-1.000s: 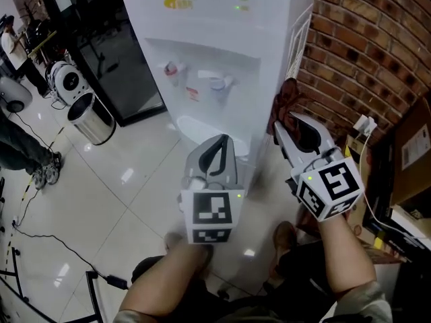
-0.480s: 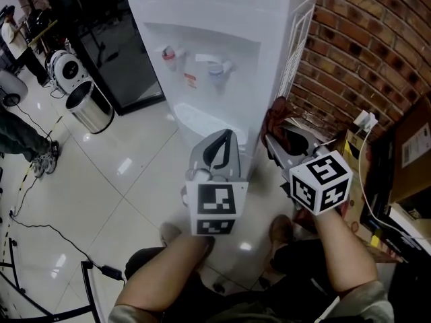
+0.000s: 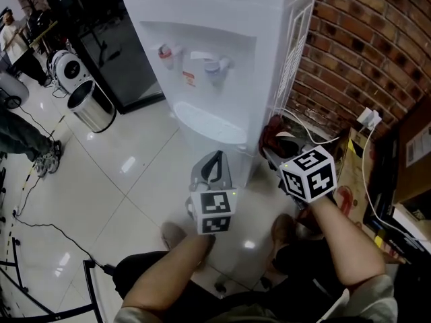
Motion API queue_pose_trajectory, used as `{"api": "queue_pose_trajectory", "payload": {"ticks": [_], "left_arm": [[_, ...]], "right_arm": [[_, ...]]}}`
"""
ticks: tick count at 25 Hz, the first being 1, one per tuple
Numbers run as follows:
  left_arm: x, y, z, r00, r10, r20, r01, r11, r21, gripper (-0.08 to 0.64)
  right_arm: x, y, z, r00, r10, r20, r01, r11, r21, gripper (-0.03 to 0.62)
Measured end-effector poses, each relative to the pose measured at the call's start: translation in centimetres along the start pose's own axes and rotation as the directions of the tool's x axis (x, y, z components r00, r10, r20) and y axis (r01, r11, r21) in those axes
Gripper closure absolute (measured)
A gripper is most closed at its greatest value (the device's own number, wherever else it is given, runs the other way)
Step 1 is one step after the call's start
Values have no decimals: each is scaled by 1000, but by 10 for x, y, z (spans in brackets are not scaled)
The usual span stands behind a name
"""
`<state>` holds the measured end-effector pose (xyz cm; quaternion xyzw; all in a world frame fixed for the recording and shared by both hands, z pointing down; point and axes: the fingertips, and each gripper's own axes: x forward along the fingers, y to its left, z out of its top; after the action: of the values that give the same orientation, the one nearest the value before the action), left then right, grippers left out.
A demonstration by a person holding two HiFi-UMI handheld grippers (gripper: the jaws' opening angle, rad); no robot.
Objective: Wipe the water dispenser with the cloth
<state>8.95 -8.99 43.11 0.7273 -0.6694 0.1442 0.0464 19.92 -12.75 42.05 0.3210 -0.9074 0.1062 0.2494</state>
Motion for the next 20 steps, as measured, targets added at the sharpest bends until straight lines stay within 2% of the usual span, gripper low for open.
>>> {"api": "queue_pose_trajectory", "payload": {"ticks": [4, 9, 20], "left_arm": [[10, 2, -44, 997, 32, -72, -34, 999, -35, 560], [24, -5, -83, 991, 34, -133, -34, 999, -1, 560], [44, -8, -152, 968, 19, -251, -19, 1000, 3, 560]], "right_arm": [[16, 3, -31, 995, 43, -90, -41, 999, 22, 511], [47, 9, -88, 976, 117, -183, -101, 990, 96, 511], [130, 6, -230, 929, 140, -342, -62, 971, 230, 509]]}}
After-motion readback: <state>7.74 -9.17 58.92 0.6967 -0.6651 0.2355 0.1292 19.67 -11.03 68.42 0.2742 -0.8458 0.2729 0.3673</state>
